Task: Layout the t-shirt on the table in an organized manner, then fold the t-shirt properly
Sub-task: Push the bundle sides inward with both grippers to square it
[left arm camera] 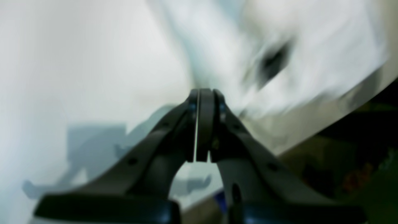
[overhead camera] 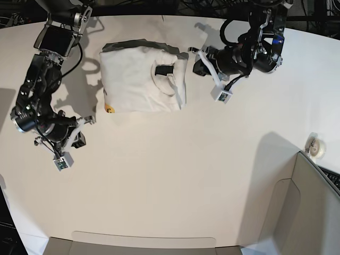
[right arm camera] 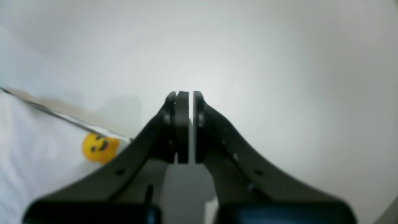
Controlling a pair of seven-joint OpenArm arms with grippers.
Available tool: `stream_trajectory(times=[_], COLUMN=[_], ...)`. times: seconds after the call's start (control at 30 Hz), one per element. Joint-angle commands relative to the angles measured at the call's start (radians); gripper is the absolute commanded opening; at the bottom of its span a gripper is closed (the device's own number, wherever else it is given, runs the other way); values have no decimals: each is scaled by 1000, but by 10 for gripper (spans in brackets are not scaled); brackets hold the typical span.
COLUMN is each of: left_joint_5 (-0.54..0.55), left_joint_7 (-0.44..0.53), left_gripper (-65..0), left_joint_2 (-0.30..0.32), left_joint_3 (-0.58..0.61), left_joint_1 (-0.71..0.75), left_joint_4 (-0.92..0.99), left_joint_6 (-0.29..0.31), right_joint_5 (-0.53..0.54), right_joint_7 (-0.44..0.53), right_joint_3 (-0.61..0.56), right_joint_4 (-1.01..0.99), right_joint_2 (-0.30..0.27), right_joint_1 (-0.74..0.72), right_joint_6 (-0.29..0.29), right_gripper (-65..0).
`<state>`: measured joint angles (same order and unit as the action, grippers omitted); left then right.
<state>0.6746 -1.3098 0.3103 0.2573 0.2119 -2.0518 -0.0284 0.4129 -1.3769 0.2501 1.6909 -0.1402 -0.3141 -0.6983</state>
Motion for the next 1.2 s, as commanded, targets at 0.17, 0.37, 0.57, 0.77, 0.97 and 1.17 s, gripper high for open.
stream_trajectory(times=[0.17, 0.37, 0.57, 0.77, 0.97, 1.17], left_joint_5=[15, 12, 12, 10, 10, 10], left_joint_7=[63, 121, 167, 167, 197, 210], left_gripper=[-649, -649, -649, -649, -649, -649], left_joint_2=[74, 79, 62, -35, -66, -67], left_joint_3=[0, 132, 199, 201, 201, 195], left_joint_1=[96, 145, 108, 7, -68, -134], left_joint_4=[-19, -14, 15, 147, 247, 320], left_joint_6=[3, 3, 0, 2, -3, -5], right_joint_5=[-159, -216, -216, -216, -216, -216], right_joint_7=[184, 321, 334, 330, 328, 328], right_joint_3=[-269, -374, -372, -372, -367, -364], right_joint_4=[-82, -272, -320, -294, -185, -117], right_joint_2=[24, 49, 44, 9, -29, -72], right_joint_1=[-59, -64, -58, -4, 94, 184], right_joint_6=[0, 0, 0, 0, 0, 0], right_gripper=[-639, -639, -639, -639, -639, -639])
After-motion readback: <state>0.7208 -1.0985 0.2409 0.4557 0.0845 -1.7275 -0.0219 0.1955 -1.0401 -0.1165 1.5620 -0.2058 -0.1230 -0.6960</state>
